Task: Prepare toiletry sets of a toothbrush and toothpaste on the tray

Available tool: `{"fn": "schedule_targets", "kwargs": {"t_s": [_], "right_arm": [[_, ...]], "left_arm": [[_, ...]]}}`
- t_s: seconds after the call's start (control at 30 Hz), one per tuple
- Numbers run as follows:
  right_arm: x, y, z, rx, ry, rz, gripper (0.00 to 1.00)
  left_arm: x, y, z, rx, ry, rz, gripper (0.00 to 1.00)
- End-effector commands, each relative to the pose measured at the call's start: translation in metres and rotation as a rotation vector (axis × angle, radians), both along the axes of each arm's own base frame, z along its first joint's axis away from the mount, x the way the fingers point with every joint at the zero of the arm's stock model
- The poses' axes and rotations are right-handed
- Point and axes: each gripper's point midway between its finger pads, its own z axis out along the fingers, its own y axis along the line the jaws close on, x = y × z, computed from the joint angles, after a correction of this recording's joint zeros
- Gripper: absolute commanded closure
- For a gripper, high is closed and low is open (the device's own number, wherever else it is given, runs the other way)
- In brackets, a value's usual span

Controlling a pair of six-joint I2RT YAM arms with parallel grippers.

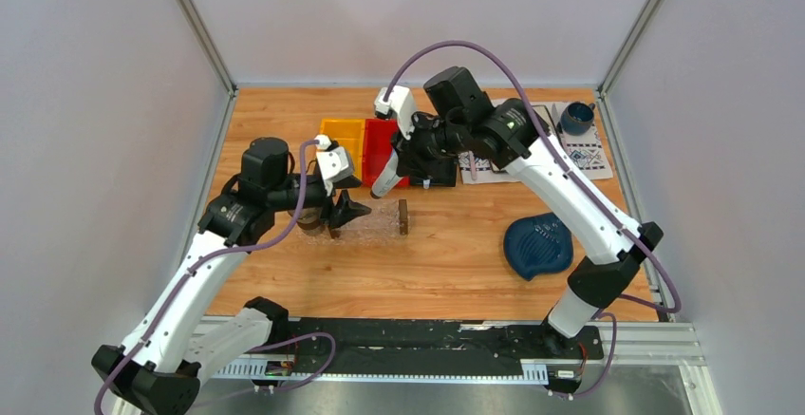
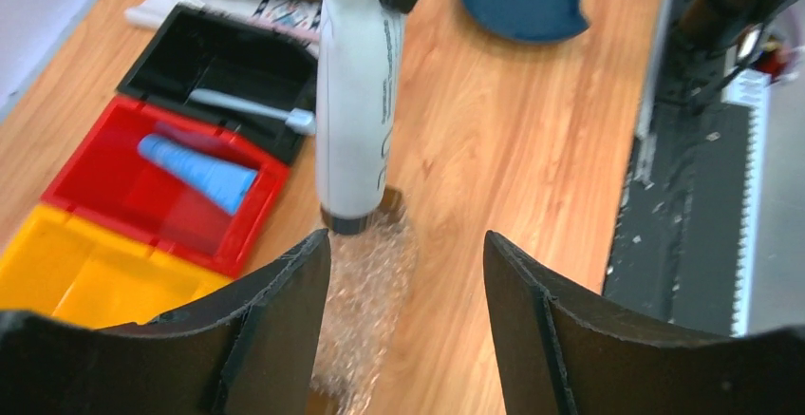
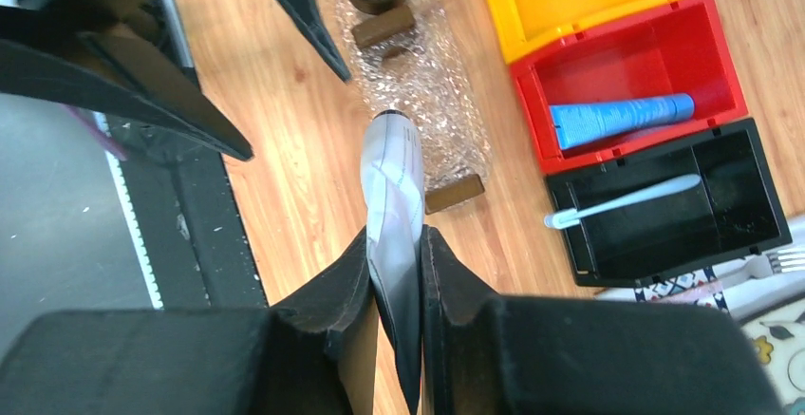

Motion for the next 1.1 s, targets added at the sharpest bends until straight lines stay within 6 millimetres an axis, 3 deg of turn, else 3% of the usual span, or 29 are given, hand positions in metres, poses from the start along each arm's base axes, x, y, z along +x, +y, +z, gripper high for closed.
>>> {"fn": "schedule_targets", "kwargs": {"t_s": [0.0, 0.27, 0.5, 0.77, 1.07], "right_arm": [[0.025, 0.005, 0.003, -0.002, -0.044, -0.086, 1.0], [0.052, 0.014, -0.028, -0.088, -0.019, -0.162, 1.0], [0.067, 0.021, -0.053, -0.155, -0.006, -0.195, 1.0], [0.063, 0.027, -0.079, -0.216, 0.033, -0.179, 1.0], [0.055, 0.03, -0.101, -0.262, 0.072, -0.158, 1.0]], "left_arm": [[0.012, 0.028, 0.002, 0.117, -0.125, 0.118, 0.32], [0.019, 0.074, -0.027, 0.28, -0.167, 0.281, 0.33], [0.017, 0.1, -0.052, 0.387, -0.164, 0.343, 0.33], [0.009, 0.115, -0.065, 0.427, -0.153, 0.378, 0.33], [0.018, 0.131, -0.07, 0.444, -0.155, 0.486, 0.33]]}}
